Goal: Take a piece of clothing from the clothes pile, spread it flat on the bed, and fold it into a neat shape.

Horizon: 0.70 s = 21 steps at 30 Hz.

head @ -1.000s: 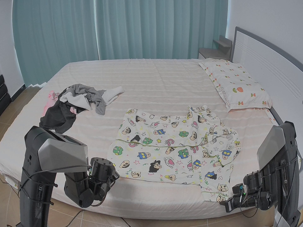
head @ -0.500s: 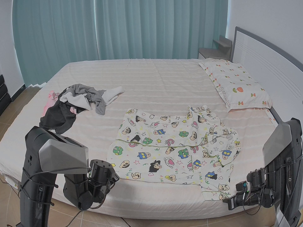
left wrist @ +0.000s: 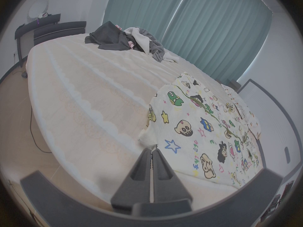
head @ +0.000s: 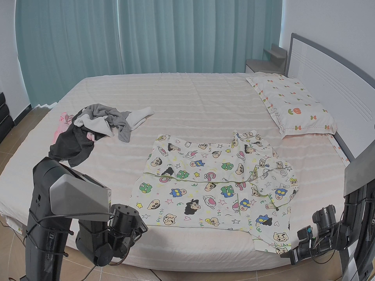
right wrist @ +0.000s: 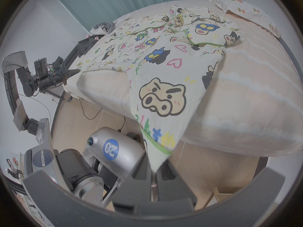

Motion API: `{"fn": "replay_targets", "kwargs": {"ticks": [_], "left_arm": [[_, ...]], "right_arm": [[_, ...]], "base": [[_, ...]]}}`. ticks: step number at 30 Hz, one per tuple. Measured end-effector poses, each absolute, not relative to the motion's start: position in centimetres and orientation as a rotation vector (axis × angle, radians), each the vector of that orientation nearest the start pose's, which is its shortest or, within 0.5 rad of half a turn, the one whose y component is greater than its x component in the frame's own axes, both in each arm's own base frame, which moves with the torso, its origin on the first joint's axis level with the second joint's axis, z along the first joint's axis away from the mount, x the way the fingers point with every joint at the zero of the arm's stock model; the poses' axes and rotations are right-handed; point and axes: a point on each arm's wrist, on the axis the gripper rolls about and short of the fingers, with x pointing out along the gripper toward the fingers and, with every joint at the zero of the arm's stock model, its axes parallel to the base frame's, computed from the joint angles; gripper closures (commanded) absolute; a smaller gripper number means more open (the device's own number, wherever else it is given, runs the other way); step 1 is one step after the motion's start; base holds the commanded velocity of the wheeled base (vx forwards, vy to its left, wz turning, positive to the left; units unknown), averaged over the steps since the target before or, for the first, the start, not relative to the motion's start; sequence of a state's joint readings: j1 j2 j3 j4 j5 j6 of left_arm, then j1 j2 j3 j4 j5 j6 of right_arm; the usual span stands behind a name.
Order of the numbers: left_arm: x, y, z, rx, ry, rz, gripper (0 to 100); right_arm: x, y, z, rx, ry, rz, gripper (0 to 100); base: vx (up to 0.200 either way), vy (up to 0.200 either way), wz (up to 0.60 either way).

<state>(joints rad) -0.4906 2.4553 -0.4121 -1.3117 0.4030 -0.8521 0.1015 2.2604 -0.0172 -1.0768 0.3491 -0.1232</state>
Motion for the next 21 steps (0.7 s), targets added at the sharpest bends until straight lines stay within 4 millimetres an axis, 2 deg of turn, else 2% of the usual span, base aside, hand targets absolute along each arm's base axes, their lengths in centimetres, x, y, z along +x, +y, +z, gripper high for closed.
{"fn": "replay_targets", "kwargs": {"ticks": [11,19,20,21], "left_arm": [[25.2,-12.8,-6.5,-0.430,0.674,0.183,100],[25.2,-12.5,-6.3,-0.447,0.683,0.160,100],[25.2,-12.4,-6.3,-0.453,0.689,0.151,0],[25.2,-12.3,-6.1,-0.460,0.698,0.138,0]], "right_arm": [[16.9,2.5,-3.2,0.050,1.177,0.510,100],[16.9,2.5,-2.9,0.057,1.157,0.523,100],[16.9,2.5,-2.9,0.059,1.157,0.525,100],[16.9,2.4,-2.9,0.062,1.157,0.528,100]], "base": [[0.000,0.000,0.00],[0.000,0.000,0.00],[0.000,0.000,0.00],[0.000,0.000,0.00]]}}
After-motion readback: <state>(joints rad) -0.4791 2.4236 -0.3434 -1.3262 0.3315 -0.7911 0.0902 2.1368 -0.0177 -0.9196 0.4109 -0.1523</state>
